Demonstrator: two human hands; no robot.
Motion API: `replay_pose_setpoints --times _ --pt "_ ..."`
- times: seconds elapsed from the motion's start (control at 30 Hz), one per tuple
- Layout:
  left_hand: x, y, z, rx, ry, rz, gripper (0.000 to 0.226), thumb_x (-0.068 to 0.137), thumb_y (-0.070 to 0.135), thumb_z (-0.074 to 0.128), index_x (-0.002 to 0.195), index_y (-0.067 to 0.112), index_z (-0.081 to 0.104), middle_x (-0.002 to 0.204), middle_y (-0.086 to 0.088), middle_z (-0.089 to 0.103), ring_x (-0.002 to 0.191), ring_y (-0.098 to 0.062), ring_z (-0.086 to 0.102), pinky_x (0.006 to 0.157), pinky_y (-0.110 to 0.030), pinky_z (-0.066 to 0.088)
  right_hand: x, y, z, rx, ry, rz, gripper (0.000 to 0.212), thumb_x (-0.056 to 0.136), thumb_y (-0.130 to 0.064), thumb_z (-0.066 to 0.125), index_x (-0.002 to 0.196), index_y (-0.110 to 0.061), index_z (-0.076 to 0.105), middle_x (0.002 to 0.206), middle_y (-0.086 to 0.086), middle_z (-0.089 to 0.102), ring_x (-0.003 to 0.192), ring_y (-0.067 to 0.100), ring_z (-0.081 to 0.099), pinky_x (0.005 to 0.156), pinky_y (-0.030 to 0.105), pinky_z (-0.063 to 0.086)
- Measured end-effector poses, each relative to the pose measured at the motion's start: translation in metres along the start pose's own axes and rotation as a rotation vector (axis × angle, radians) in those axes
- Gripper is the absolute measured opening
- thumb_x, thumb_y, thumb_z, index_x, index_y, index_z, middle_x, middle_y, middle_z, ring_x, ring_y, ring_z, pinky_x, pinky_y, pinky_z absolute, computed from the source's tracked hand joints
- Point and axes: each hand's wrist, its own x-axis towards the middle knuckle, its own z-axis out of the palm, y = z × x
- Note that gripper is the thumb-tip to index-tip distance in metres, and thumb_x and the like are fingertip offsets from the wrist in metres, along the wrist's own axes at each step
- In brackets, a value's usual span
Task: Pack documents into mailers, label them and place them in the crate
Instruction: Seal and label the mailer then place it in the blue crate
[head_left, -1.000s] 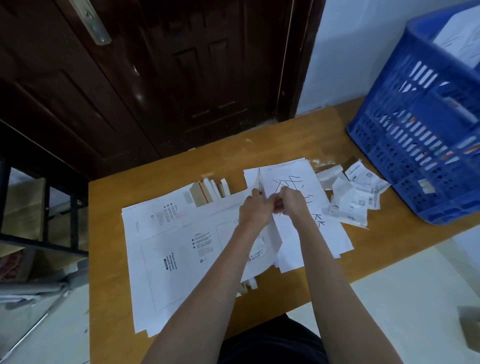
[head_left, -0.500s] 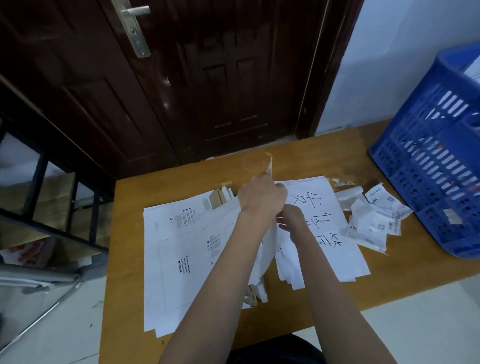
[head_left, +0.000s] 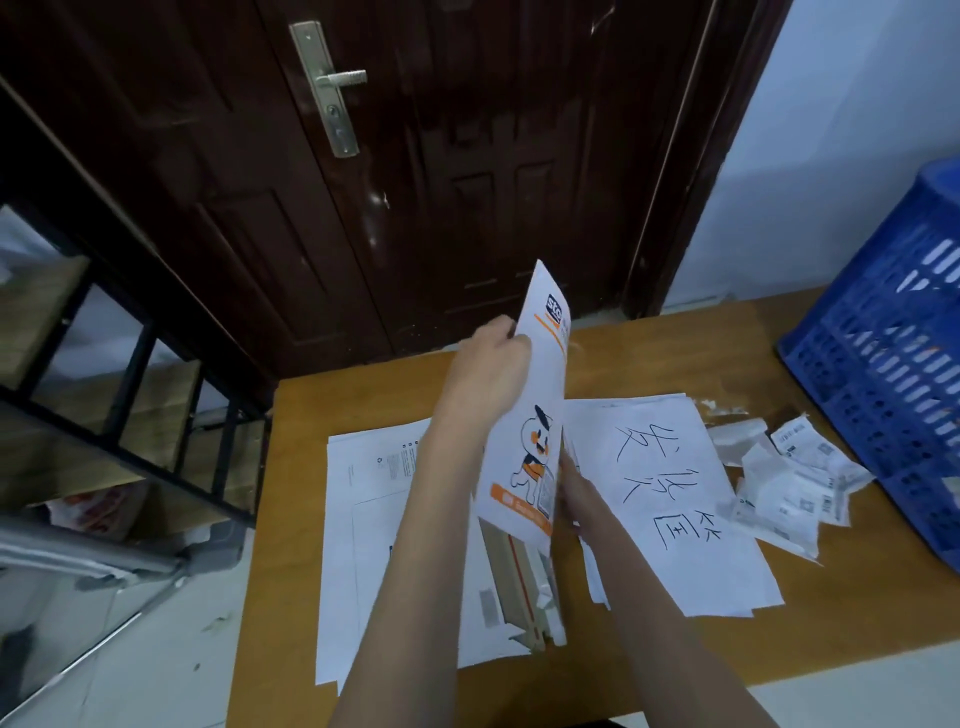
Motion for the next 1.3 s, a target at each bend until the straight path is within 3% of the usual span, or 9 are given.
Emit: replay_pose_setpoints --times 0.13,0.17,0.23,0.27,0.37,0.53,0.73,1.1,1.3 --pt "0.002 -0.022 -0.022 -0.224 -0.026 -0.063 0.029 0.089 0.001 0.038 0.078 0.020 0.057 0.076 0.000 0.061 0.068 -0.016 0.056 0.063 -0.026 0.040 -0.104 -0.049 0.007 0.081 0.068 0.023 0.117 0.050 -0.090 0.041 0.131 -0.007 0.052 0.129 0.017 0.056 0.121 0.037 0.052 0.102 0.049 0.041" --pt "0.002 -0.028 -0.027 -0.260 -0.012 -0.070 0.032 0.089 -0.001 0.038 0.079 0.021 0.059 0.076 0.000 0.063 0.069 -0.014 0.057 0.063 -0.025 0.042 -0.142 -0.065 0.010 0.102 0.102 -0.005 0.111 0.055 -0.087 0.044 0.130 -0.005 0.051 0.128 0.016 0.056 0.120 0.035 0.051 0.103 0.048 0.040" --pt "0.002 -0.042 -0.037 -0.282 0.039 -0.095 0.036 0.090 -0.003 0.038 0.080 0.022 0.062 0.077 0.001 0.064 0.069 -0.014 0.059 0.064 -0.025 0.043 -0.164 -0.076 0.008 0.149 0.203 -0.045 0.080 0.074 -0.071 0.053 0.116 -0.003 0.054 0.117 0.012 0.057 0.109 0.031 0.053 0.097 0.042 0.043" --pt "0.002 -0.050 -0.041 -0.278 0.065 -0.112 0.035 0.091 -0.002 0.038 0.082 0.022 0.062 0.078 0.002 0.065 0.069 -0.013 0.059 0.062 -0.025 0.044 -0.167 -0.080 0.004 0.149 0.266 -0.064 0.065 0.081 -0.063 0.056 0.106 -0.004 0.054 0.111 0.011 0.057 0.102 0.029 0.054 0.089 0.039 0.045" --pt "0.006 -0.076 -0.047 -0.280 0.136 -0.187 0.020 0.095 0.006 0.043 0.097 0.019 0.059 0.090 0.000 0.065 0.079 -0.016 0.062 0.067 -0.027 0.046 -0.168 -0.087 -0.002 0.051 0.452 -0.138 0.065 0.079 -0.065 0.058 0.105 -0.005 0.060 0.105 0.013 0.064 0.091 0.029 0.060 0.074 0.036 0.048" --pt "0.018 -0.130 -0.032 -0.296 0.302 -0.330 0.030 0.091 0.002 0.052 0.119 0.008 0.059 0.112 -0.010 0.065 0.104 -0.029 0.062 0.086 -0.036 0.050 -0.179 -0.098 0.003 -0.144 0.676 -0.192 0.069 0.078 -0.062 0.062 0.120 -0.009 0.049 0.116 0.013 0.049 0.099 0.035 0.058 0.080 0.043 0.046" --pt "0.020 -0.170 -0.016 -0.406 0.359 -0.502 0.034 0.087 0.002 0.056 0.120 0.006 0.059 0.117 -0.015 0.064 0.105 -0.035 0.061 0.094 -0.044 0.050 -0.188 -0.099 0.006 -0.247 0.773 -0.326 0.063 0.080 -0.053 0.066 0.121 -0.007 0.050 0.119 0.012 0.048 0.091 0.034 0.061 0.071 0.038 0.044" --pt "0.035 -0.161 -0.007 -0.399 0.309 -0.439 0.027 0.091 0.008 0.056 0.117 0.013 0.058 0.120 -0.012 0.063 0.108 -0.033 0.059 0.094 -0.043 0.049 -0.208 -0.110 -0.012 -0.274 0.885 -0.330 0.062 0.081 -0.055 0.064 0.121 -0.010 0.050 0.117 0.008 0.049 0.091 0.032 0.060 0.068 0.035 0.041" --pt "0.062 -0.108 0.025 -0.458 0.152 -0.270 0.021 0.089 0.000 0.053 0.104 0.012 0.061 0.109 -0.012 0.065 0.091 -0.027 0.060 0.077 -0.035 0.050 -0.239 -0.126 -0.065 -0.162 1.095 -0.408 0.063 0.078 -0.060 0.064 0.120 -0.013 0.053 0.121 0.002 0.050 0.099 0.025 0.059 0.073 0.033 0.041"
